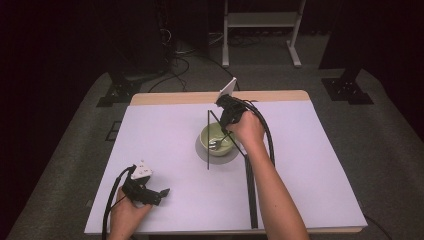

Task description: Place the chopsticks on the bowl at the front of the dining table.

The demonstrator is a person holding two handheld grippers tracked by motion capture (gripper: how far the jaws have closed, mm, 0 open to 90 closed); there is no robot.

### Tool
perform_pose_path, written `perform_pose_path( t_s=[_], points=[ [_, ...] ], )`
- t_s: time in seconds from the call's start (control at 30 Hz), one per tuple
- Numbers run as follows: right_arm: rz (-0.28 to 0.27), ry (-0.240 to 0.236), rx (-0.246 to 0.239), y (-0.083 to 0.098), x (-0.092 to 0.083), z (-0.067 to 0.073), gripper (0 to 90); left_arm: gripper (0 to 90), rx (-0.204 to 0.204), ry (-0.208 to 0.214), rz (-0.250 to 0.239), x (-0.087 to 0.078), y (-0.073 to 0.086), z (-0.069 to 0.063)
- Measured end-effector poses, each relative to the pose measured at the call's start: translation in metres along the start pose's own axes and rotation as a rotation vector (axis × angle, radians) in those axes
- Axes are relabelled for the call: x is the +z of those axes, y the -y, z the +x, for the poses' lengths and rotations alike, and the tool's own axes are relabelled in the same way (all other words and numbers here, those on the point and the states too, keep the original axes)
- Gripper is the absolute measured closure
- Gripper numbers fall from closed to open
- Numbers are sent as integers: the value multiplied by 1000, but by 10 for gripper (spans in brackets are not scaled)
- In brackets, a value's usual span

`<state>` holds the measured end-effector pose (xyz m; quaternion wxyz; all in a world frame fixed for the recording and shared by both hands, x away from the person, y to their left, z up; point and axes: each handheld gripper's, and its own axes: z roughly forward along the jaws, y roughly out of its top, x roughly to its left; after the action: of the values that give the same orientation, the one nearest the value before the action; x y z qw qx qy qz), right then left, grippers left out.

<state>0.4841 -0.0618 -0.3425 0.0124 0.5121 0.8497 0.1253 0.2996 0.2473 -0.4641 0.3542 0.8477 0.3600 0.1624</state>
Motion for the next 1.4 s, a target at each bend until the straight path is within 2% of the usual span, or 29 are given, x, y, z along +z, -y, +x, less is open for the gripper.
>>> perform_pose_path(
  t_s=[0.07, 0.27, 0.33, 0.47, 0.6, 0.77, 0.83, 1.0, 1.13, 1.33, 1.4],
  points=[
    [-13, -3, -2, 4, -6, 0, 669, 0, 0, 1, 1, 0, 0, 0],
    [-66, -17, -23, 25, -25, 3, 499, 0, 1, 1, 3, 0, 0, 0],
    [-67, -33, -40, 34, -29, 2, 445, 0, 1, 1, 4, 0, 0, 0],
    [-70, -31, -36, 53, -35, -2, 325, 0, 1, 0, 2, 0, 0, 0],
    [-101, -17, -40, 72, -39, -12, 171, 0, 1, 0, 2, 0, 0, 0],
    [-130, 20, -24, 90, -40, -30, 77, 0, 4, 0, 4, 0, 0, 0],
    [-138, 31, -13, 96, -38, -37, 12, 0, 3, 0, 4, 0, 0, 0],
    [-215, 50, -16, 111, -32, -52, 12, 0, 0, 1, 4, 0, 0, 0],
    [-243, 59, -9, 120, -23, -62, 0, 0, 4, 0, 6, 0, 0, 0],
    [-245, 60, -9, 124, -8, -70, 0, 0, 2, 1, 6, 0, 0, 0],
    [-225, 70, -10, 123, -3, -69, 0, 0, 2, 0, 6, 0, 0, 0]
  ],
)
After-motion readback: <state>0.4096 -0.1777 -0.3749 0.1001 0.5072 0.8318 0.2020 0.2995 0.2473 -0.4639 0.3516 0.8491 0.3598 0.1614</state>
